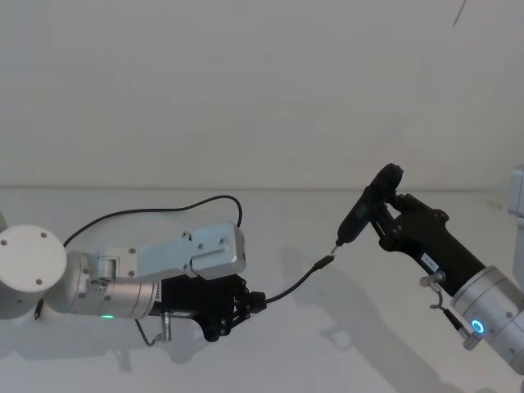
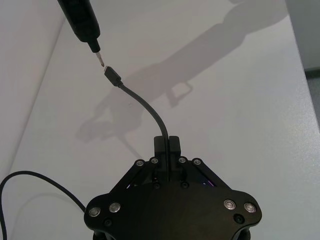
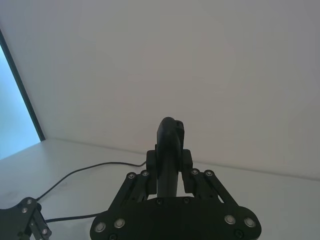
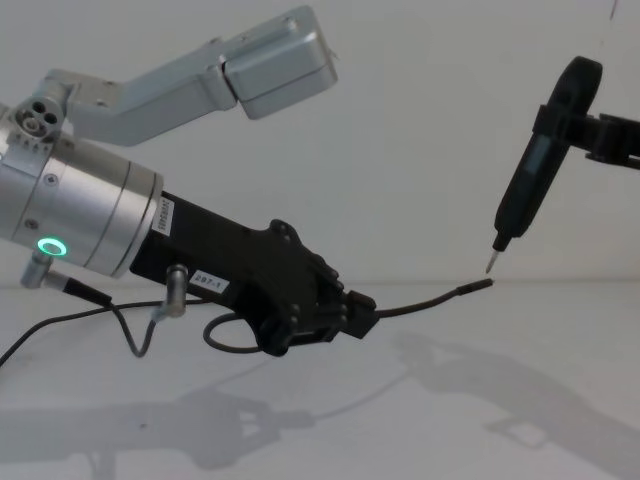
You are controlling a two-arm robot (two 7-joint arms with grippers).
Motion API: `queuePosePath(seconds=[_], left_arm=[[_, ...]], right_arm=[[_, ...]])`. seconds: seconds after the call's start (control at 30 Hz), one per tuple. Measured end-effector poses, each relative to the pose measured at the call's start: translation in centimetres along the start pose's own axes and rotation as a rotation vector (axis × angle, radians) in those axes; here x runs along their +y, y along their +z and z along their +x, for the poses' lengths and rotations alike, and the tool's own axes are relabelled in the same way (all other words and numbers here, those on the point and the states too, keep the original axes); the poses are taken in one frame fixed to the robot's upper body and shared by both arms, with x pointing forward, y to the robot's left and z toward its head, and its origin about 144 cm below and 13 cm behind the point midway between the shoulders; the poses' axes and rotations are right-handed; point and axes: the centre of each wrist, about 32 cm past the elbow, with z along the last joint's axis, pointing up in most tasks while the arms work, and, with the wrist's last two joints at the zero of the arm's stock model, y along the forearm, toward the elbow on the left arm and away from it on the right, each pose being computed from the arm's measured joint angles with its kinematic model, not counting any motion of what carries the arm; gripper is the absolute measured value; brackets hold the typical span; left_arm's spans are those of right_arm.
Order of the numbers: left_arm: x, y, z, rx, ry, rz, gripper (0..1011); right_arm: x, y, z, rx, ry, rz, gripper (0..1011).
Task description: Pick up the data cable with the one hand.
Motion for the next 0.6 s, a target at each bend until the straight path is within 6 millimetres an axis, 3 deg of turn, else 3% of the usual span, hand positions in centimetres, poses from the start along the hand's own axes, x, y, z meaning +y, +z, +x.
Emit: queuePosePath(seconds=[0.6], left_arm=[[0.00,0.00,0.00,0.000,0.000,-0.001,40]], right_arm=[[-0.12,-0.44,0.20,-0.002,-0.013,-0.012,279]])
